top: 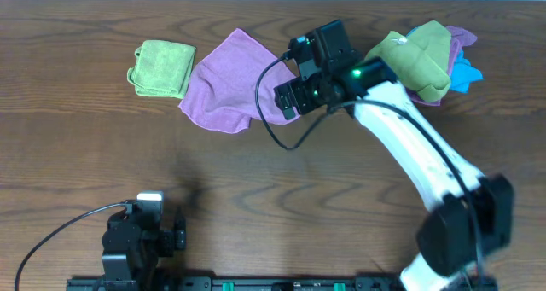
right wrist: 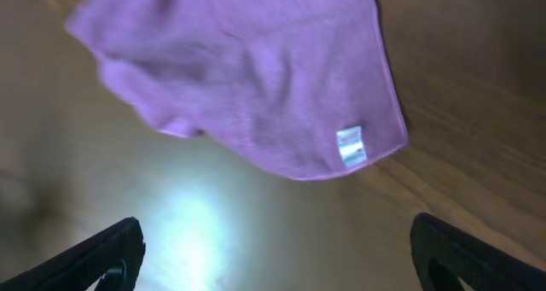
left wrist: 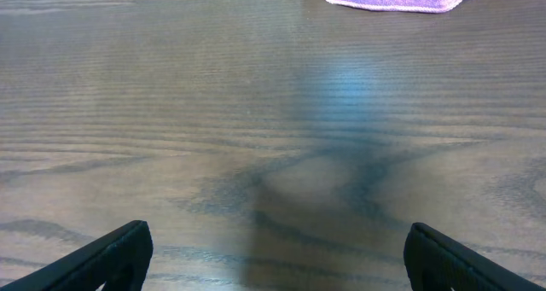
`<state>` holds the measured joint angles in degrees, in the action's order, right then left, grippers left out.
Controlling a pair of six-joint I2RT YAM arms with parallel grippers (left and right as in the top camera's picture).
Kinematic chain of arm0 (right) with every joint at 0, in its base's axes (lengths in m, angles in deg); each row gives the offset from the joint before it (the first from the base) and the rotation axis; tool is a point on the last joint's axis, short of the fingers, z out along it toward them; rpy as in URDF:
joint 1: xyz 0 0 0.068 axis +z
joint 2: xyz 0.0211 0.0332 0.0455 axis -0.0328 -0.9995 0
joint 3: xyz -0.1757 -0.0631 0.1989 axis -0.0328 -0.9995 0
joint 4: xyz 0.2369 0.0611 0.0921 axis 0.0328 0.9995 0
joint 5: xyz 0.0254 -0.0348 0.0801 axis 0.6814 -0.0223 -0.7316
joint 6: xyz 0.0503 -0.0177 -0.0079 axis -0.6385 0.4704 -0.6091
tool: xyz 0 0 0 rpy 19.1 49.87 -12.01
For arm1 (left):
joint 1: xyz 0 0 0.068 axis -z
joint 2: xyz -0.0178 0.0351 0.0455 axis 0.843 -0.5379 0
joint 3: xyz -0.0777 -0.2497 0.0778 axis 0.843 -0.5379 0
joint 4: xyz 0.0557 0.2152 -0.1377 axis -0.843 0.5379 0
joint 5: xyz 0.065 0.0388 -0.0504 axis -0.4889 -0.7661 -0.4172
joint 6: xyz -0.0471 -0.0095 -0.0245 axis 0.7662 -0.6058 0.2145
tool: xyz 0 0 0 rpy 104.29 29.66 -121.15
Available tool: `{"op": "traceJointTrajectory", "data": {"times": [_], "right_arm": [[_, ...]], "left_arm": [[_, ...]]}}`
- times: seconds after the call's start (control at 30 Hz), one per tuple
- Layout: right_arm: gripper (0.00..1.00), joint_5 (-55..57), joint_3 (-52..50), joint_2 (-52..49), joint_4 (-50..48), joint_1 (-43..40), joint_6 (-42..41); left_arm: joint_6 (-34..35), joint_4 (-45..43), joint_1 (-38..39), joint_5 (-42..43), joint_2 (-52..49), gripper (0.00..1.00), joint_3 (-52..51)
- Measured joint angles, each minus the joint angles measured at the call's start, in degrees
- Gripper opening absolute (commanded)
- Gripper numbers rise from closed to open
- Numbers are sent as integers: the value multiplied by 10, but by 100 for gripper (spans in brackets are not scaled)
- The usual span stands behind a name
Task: Fold the cloth
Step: 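Pull the pink cloth left out of the pile with the right gripper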
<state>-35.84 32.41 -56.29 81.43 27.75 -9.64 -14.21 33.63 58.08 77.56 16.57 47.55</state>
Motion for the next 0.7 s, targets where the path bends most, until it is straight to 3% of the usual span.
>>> {"op": "traceJointTrajectory", "data": {"times": [0.23, 0.7], "right_arm": [[96, 6, -11, -112, -57, -36, -21], [81, -27, -13, -161, -129, -67, -71]], "left_arm": [[0, 0, 0, 0, 0, 95, 0], [0, 0, 0, 0, 0, 95, 0]]}}
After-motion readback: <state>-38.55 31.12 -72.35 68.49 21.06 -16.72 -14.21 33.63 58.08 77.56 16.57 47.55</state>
